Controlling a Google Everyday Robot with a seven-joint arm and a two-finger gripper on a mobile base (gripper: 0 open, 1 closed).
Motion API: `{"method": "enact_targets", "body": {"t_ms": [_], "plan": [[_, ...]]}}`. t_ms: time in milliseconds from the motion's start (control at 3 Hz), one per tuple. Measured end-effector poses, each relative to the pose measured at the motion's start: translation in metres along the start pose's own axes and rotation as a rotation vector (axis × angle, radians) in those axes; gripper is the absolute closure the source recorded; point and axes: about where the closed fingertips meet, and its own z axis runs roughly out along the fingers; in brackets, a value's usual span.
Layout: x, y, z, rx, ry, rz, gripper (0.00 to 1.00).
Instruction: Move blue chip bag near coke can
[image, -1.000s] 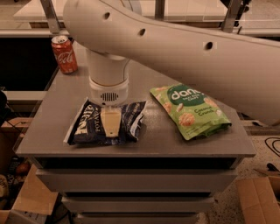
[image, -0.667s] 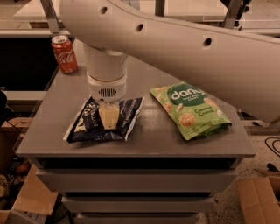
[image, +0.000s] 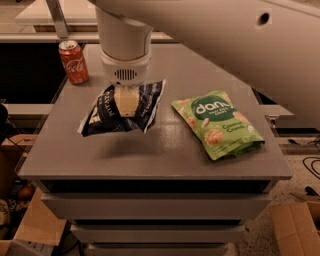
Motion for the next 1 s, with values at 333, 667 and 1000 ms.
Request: {"method": "enact_targets", "body": {"t_ms": [333,667,1000], "plan": [[0.001,-0.010,0.004,0.013,0.006,-0.012,1.00],[0.002,-0.037,0.011,0.037,0.015,-0.043,1.00],[0.001,-0.071,0.014,0.084,0.030,-0.072,1.00]]}}
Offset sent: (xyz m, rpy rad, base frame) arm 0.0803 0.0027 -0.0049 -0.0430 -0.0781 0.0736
